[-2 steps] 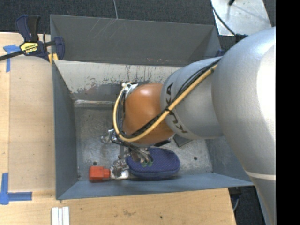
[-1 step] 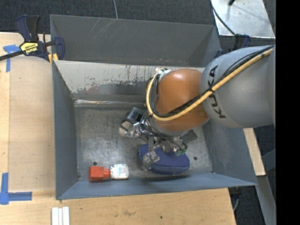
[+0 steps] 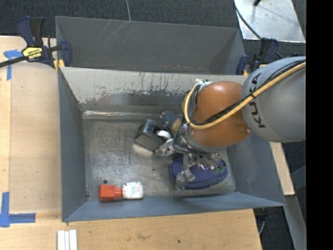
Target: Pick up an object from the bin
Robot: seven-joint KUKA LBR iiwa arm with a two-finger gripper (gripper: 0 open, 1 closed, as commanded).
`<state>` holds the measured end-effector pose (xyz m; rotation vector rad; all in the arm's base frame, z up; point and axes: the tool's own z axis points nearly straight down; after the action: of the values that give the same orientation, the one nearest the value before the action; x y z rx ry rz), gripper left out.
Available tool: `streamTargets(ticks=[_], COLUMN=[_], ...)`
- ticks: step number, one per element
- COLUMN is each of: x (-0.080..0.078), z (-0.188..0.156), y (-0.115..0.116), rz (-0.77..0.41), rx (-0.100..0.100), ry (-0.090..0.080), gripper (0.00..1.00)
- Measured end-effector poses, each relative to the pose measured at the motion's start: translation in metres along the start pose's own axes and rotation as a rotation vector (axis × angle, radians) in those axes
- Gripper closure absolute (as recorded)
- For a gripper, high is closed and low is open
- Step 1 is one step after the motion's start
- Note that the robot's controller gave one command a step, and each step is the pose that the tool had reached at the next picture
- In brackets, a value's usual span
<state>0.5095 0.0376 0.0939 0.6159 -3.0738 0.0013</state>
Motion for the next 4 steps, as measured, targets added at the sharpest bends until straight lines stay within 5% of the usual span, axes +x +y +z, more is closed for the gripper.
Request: streamTargets(ticks=[1,2,3,4], x=[-0.029,-0.037,-0.037,-0.033], z=[0.018,0.007,-0.009,0.019], y=[-0.051,-0.11,-0.15,-0.178], rz=[-0.288,-0.579,-0.47,-0.66], rx=[-0.011,-0.03,-0.077,-0.064], ry=[0.0,0.022,0.075,0.05], gripper=[0.0,0.0,0.0,0.0])
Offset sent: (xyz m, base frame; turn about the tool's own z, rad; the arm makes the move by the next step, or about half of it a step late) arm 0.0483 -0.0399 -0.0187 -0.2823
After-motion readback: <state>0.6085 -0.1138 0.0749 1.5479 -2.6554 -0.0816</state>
